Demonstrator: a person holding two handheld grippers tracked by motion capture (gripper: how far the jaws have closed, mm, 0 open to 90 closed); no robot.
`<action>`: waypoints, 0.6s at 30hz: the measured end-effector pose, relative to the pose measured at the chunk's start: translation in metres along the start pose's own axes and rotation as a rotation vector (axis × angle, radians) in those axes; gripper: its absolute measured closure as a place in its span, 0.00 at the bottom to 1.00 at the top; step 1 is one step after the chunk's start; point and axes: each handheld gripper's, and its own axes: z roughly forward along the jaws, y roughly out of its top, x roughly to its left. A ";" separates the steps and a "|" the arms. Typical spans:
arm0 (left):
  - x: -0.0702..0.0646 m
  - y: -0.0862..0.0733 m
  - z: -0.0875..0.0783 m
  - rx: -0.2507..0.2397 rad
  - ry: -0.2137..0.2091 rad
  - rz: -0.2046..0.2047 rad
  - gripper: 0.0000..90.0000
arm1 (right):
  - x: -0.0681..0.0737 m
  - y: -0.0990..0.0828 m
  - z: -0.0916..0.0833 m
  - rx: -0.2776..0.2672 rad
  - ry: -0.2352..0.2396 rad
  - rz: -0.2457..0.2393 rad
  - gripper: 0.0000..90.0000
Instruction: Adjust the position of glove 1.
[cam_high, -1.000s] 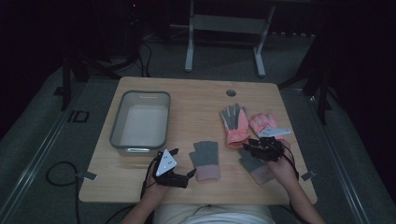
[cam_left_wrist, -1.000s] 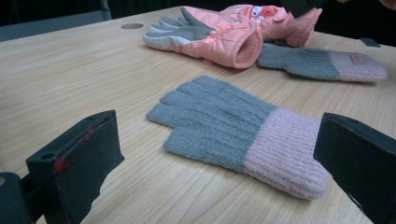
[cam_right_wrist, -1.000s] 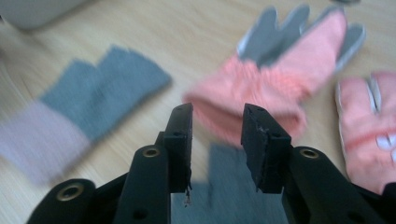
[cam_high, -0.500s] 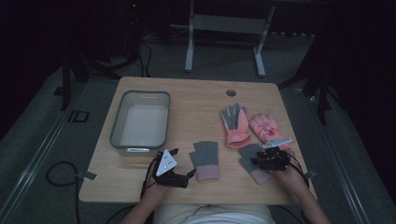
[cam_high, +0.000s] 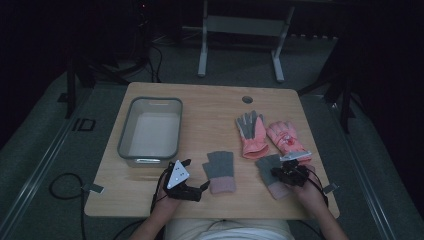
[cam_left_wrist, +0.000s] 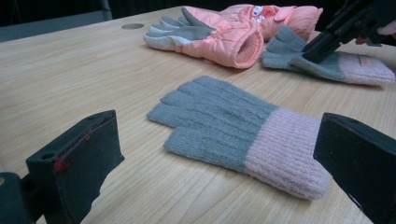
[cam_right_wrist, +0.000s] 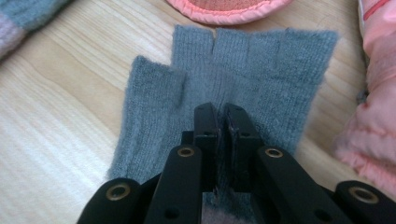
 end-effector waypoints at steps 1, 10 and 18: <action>0.000 0.000 0.000 0.000 0.000 0.000 0.00 | 0.000 0.000 0.000 0.000 0.000 0.000 0.94; 0.000 0.000 0.000 -0.003 0.001 0.001 0.00 | 0.033 0.008 -0.047 -0.149 -0.017 0.140 0.95; 0.000 0.000 -0.001 -0.005 0.000 0.001 0.00 | 0.056 0.020 -0.065 -0.226 -0.068 0.262 0.95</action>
